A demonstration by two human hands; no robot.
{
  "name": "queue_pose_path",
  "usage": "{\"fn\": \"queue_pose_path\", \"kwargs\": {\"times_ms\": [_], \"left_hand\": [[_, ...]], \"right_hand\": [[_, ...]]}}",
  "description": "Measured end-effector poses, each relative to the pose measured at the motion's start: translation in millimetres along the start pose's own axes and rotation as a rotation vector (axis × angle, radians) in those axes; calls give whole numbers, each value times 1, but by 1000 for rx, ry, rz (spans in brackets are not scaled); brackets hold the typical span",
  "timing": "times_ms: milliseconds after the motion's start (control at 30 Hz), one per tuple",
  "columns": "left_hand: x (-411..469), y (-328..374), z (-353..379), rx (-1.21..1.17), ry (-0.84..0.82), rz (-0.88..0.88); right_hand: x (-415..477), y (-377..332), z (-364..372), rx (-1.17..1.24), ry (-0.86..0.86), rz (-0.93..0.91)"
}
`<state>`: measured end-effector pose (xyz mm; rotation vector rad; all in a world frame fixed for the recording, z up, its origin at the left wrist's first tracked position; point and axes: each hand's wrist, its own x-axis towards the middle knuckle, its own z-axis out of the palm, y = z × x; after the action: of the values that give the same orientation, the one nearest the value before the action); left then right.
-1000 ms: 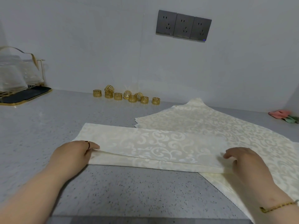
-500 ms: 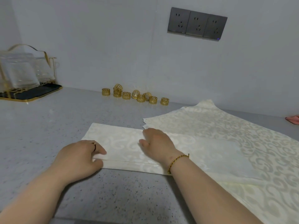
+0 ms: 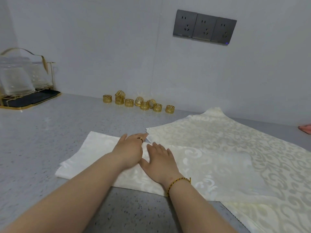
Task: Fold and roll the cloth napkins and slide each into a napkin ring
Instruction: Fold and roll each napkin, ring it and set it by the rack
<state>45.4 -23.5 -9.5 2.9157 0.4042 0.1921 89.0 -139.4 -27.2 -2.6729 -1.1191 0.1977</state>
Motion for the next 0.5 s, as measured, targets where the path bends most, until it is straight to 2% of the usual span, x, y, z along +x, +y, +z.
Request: {"fn": "queue_pose_path", "kwargs": {"times_ms": [267, 500], "left_hand": [[-10, -28, 8, 76, -119, -168], [-41, -95, -14, 159, -129, -338]], "right_hand": [[0, 7, -6, 20, -9, 202], [-25, 73, -31, -70, -10, 448]]}}
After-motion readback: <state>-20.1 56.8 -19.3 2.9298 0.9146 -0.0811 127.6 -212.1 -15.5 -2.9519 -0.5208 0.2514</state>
